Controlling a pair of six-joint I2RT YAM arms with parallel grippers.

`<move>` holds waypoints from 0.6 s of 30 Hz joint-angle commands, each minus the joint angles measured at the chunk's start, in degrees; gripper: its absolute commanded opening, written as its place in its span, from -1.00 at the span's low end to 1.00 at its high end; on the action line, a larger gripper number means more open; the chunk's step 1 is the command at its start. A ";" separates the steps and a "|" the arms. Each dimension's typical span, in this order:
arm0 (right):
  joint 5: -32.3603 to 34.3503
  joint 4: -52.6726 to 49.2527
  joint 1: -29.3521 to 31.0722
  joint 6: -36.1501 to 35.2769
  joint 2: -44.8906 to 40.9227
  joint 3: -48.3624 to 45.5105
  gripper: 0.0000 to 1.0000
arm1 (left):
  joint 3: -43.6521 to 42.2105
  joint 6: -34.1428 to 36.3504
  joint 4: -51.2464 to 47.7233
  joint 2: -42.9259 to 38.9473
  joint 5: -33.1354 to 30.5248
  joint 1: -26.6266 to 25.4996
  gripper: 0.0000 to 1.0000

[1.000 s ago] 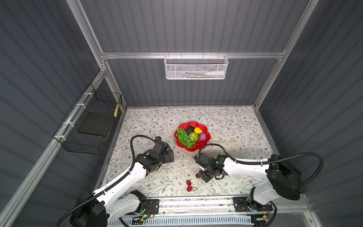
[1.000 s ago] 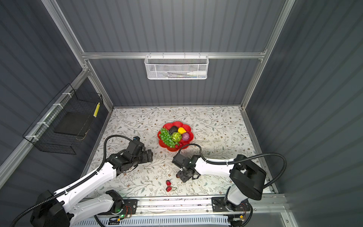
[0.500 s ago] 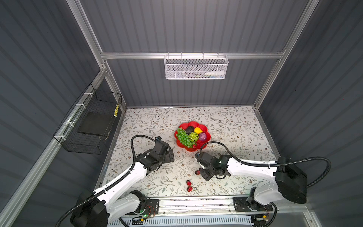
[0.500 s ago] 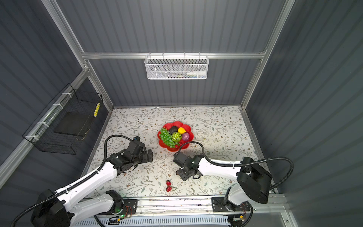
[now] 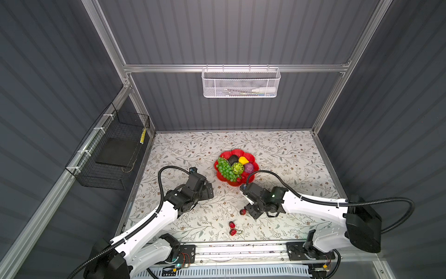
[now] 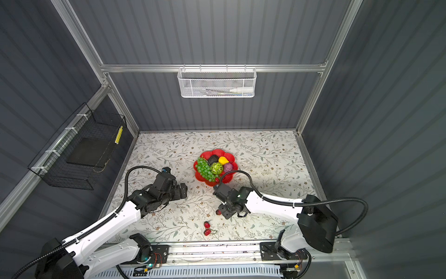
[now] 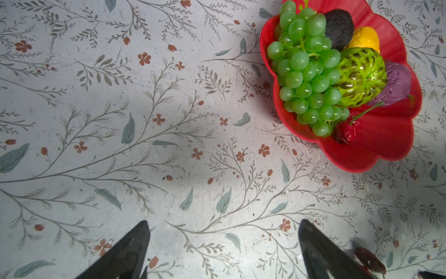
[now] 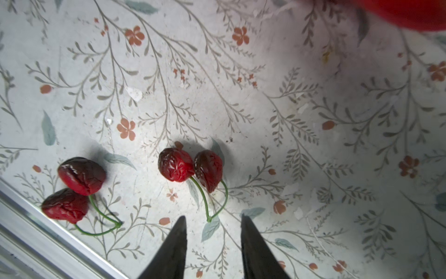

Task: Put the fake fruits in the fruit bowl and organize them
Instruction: 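Lower the right gripper and close it on a pair of cherries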

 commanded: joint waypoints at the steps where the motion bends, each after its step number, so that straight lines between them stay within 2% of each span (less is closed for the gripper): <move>1: 1.46 -1.26 1.37 0.02 2.60 0.16 -0.14 | 0.48 -1.02 -1.32 -0.96 -1.00 0.30 0.92; 5: 2.67 0.65 1.91 -1.49 6.95 1.34 -0.06 | 0.47 -1.02 -0.71 -0.09 -0.81 0.30 0.92; 10: 8.37 1.30 1.99 -1.90 10.81 3.41 -0.06 | 0.89 -0.58 -1.16 0.23 -1.11 0.30 0.93; 18: 8.75 4.26 1.91 -2.58 15.78 3.88 -0.07 | 0.76 -0.52 -0.33 1.38 -0.92 0.30 0.94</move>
